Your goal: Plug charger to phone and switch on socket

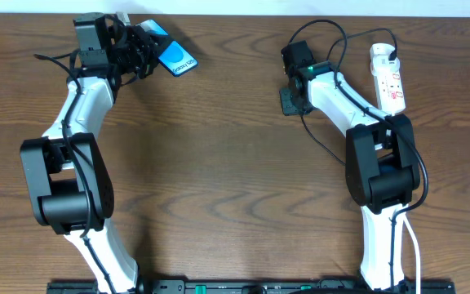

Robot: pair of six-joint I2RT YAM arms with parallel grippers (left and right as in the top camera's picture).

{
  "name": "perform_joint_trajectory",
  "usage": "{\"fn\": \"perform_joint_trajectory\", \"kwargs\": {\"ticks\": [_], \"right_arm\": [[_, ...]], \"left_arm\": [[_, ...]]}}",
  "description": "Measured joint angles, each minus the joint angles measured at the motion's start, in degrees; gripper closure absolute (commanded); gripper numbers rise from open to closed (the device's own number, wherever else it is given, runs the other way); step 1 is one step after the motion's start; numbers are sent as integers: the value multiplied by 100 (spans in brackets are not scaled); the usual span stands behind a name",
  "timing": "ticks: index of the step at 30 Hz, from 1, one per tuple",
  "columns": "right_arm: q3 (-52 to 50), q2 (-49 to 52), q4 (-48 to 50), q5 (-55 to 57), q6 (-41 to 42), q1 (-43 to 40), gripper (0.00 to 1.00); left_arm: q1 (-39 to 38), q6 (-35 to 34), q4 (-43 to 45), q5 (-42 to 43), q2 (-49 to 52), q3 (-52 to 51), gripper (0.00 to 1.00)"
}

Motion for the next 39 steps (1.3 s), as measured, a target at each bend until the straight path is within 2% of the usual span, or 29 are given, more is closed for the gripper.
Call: {"fn": "perform_joint_trajectory", "kwargs": {"ticks": [9,16,25,27,28,31,33,36,39], "right_arm": [[-15,0,50,-24,22,-2,94],[-26,0,129,-94,22,-2,99],[-26,0,149,-109,46,-2,99],[-26,0,151,-109,46,-2,91],[-26,0,151,-111,55,-2,78],[-33,0,192,-155,107,-2,74],[-33,0,212,-184,127,-2,75],[-33,0,219,-240,136,-2,86],[-33,0,238,-319,155,0,92]], "left_arm": [[0,0,-2,-2,0,0,93],[0,0,-2,-2,0,0,93],[0,0,-2,0,0,0,93],[0,0,0,-2,0,0,93],[0,0,-2,-2,0,0,93],[0,0,-2,0,0,0,93],[0,0,0,0,0,0,93],[0,0,0,-2,0,0,93],[0,0,0,-2,0,0,93]]}}
